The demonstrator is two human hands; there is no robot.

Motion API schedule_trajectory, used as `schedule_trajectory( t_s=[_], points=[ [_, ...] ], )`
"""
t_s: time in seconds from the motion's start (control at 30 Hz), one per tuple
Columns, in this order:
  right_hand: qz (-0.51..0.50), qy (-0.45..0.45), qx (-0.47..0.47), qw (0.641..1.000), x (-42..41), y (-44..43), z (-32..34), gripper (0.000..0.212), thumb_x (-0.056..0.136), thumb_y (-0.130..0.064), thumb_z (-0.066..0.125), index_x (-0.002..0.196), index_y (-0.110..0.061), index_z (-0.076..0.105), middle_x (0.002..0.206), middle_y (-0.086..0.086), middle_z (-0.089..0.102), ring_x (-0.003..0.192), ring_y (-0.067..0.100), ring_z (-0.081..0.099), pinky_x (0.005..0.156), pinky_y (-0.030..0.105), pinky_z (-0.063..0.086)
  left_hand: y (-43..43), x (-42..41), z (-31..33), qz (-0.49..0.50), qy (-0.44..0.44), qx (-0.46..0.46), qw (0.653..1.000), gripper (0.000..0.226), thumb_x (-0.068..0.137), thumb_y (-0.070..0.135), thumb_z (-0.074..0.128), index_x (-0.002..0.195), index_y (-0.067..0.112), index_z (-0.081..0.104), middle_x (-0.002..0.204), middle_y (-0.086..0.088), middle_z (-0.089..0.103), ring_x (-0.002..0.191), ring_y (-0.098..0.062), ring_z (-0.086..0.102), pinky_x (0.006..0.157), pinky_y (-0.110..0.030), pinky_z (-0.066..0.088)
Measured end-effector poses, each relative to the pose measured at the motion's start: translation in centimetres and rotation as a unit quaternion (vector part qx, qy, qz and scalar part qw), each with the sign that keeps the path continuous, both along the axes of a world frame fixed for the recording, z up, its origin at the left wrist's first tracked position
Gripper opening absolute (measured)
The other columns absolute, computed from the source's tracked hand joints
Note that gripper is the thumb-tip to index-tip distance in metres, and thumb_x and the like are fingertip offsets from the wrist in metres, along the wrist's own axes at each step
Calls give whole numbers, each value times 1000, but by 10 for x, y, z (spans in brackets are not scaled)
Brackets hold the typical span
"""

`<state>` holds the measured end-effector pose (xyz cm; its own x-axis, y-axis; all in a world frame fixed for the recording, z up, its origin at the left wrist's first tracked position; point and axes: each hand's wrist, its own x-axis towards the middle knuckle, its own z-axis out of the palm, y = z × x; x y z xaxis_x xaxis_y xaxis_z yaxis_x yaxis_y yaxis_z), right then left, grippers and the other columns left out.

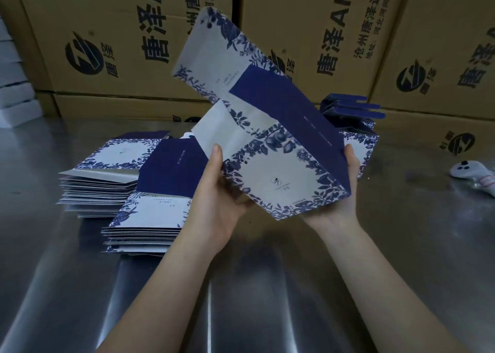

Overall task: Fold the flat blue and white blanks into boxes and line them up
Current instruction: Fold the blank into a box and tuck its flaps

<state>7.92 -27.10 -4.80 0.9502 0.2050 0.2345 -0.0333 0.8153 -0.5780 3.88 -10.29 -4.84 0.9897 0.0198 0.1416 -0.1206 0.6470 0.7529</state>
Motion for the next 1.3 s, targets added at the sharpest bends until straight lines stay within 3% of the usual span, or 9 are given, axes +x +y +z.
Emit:
schedule_trajectory(
  t_s=[0.1,0.23,0.37,0.47,0.6,0.73,0.9,1.1,1.3],
  points=[
    [10,48,-31,998,3,2,-2,53,88,-57,50,127,-22,60,126,2,63,116,25,58,103,42,44,-1,1,0,-31,-34,-31,998,49,94,53,47,136,29,53,134,2,64,125,-22,60,104,-58,44],
    [-69,85,-202,973,8,4,1,40,92,-43,53,124,-22,62,115,2,70,100,20,66,83,34,53,1,4,-1,59,-37,-12,998,34,103,42,41,129,28,58,126,4,69,119,-16,64,102,-47,48],
    [-288,-1,-344,894,7,3,2,17,98,-18,53,108,-30,60,103,0,66,75,4,62,67,23,49,2,7,-3,192,10,89,977,41,88,51,43,119,31,62,122,7,70,117,-13,63,108,-42,45],
    [-305,-85,-338,887,4,5,5,14,95,-27,53,106,-33,60,103,-2,66,74,-2,61,63,16,47,-2,4,-5,246,4,162,956,61,85,56,37,136,28,54,134,9,61,126,-9,54,114,-40,38],
    [-251,-202,-360,876,1,7,8,46,78,-55,56,121,-39,51,118,-10,62,110,4,59,83,17,48,-5,1,-12,291,-56,237,925,55,99,48,35,148,25,41,121,41,51,106,34,41,89,8,30],
    [-226,-264,-417,840,-2,14,2,82,71,-54,72,141,-31,35,137,-10,49,126,1,48,100,24,45,-3,8,-19,263,-57,270,925,52,96,39,39,147,32,42,140,18,54,129,2,48,104,-19,42],
    [-203,-272,-458,822,-1,9,-1,105,60,-65,78,146,-32,29,148,-13,37,137,3,36,109,27,39,-8,12,-28,234,-37,292,926,54,91,37,41,145,36,43,140,14,56,132,-8,49,112,-39,40],
    [-258,-256,-497,788,1,10,-4,71,85,-53,54,147,-23,37,147,-8,44,137,10,38,112,48,34,-6,16,-33,214,4,252,944,51,100,20,39,142,48,42,144,16,52,136,-12,46,114,-47,37],
    [-367,-236,-496,751,-2,15,-5,48,92,-35,36,132,-15,54,131,0,51,125,10,45,107,44,37,-11,15,-34,231,-2,276,933,57,102,7,36,149,39,39,149,13,48,139,-10,42,118,-39,34]
  ],
)
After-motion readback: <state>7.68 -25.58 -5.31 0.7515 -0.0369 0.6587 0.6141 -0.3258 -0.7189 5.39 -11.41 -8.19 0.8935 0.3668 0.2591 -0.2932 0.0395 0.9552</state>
